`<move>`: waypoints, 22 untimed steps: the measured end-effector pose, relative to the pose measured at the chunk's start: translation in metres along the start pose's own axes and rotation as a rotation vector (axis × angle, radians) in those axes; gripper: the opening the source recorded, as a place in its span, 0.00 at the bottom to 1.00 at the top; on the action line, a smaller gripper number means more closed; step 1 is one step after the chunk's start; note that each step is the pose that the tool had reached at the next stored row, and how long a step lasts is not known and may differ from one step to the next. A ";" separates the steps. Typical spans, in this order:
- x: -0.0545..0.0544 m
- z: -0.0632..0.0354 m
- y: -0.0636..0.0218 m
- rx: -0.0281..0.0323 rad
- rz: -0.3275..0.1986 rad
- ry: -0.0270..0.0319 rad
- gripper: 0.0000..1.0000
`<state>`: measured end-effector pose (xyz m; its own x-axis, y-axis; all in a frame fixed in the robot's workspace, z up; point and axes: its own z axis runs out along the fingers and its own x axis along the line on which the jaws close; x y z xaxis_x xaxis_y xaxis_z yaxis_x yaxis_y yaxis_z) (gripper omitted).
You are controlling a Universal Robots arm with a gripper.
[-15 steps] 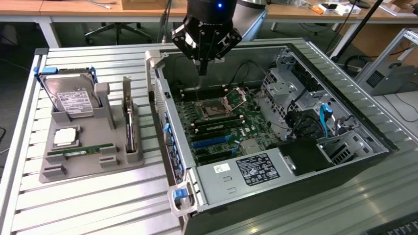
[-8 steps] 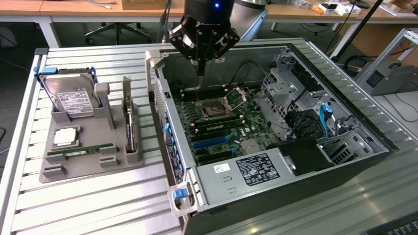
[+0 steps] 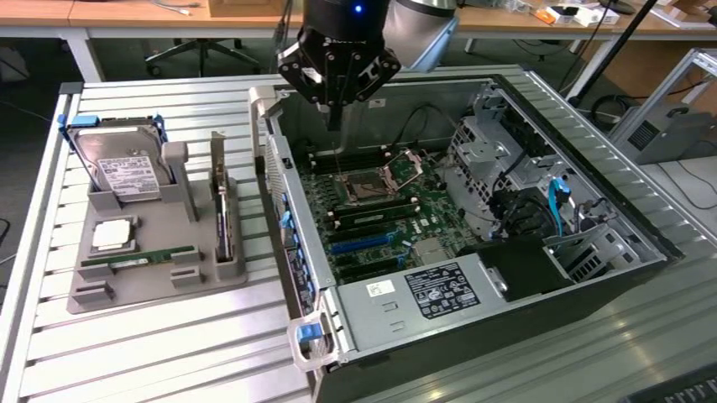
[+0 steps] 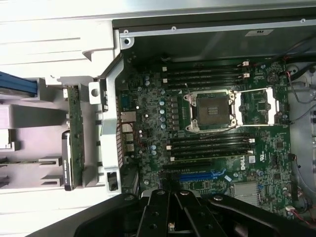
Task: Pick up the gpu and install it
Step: 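Reach for the gpu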
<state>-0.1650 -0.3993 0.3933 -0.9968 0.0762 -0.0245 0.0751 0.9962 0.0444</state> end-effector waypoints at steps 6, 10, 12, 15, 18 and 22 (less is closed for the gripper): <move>0.009 -0.0002 -0.0006 0.0000 0.000 0.0000 0.11; 0.011 -0.0003 -0.0008 0.0000 0.000 0.0000 0.11; 0.013 -0.0003 -0.0009 0.0000 0.000 0.0000 0.11; 0.014 -0.0004 -0.0011 0.0000 0.000 0.0000 0.11; 0.016 -0.0005 -0.0012 0.0000 0.000 0.0000 0.11; 0.021 -0.0005 -0.0015 0.0000 0.000 0.0000 0.11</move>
<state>-0.1855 -0.3993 0.3933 -0.9968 0.0762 -0.0245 0.0751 0.9962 0.0444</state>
